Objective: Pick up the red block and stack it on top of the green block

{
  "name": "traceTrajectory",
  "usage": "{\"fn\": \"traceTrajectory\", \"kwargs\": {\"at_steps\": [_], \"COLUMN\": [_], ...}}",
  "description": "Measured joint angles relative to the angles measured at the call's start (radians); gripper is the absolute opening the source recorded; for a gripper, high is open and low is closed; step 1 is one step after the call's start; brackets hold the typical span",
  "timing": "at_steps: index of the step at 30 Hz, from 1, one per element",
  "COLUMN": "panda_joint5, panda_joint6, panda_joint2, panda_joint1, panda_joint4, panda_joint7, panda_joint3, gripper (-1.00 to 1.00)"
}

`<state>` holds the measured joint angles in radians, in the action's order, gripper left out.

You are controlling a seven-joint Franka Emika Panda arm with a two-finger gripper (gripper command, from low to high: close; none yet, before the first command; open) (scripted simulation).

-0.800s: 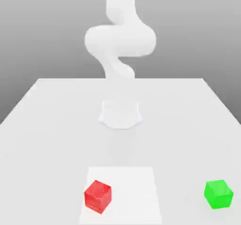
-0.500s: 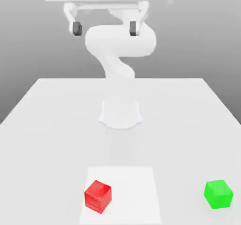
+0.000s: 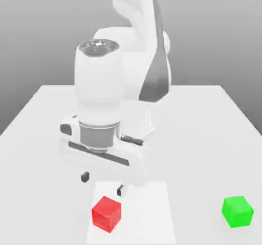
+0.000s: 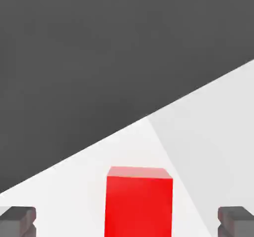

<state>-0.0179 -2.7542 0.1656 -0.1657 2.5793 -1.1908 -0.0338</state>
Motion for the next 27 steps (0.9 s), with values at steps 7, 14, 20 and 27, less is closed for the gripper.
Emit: {"fn": "traceTrajectory", "kwargs": {"at_steps": [7, 14, 20, 27], "panda_joint5": [-0.011, -0.006, -0.014, -0.062], "panda_joint6": [-0.136, -0.088, 0.057, 0.135], "panda_joint2": [0.165, 0.107, -0.019, -0.018], "panda_joint1": [0.008, 0.004, 0.074, 0.254], "panda_joint4": [-0.02, -0.011, -0.026, -0.101], "panda_joint7": [-0.013, -0.009, 0.012, 0.042], "panda_joint3": [0.011, 0.006, -0.07, -0.256], "gripper": [-1.0, -1.0, -1.0, -1.0]}}
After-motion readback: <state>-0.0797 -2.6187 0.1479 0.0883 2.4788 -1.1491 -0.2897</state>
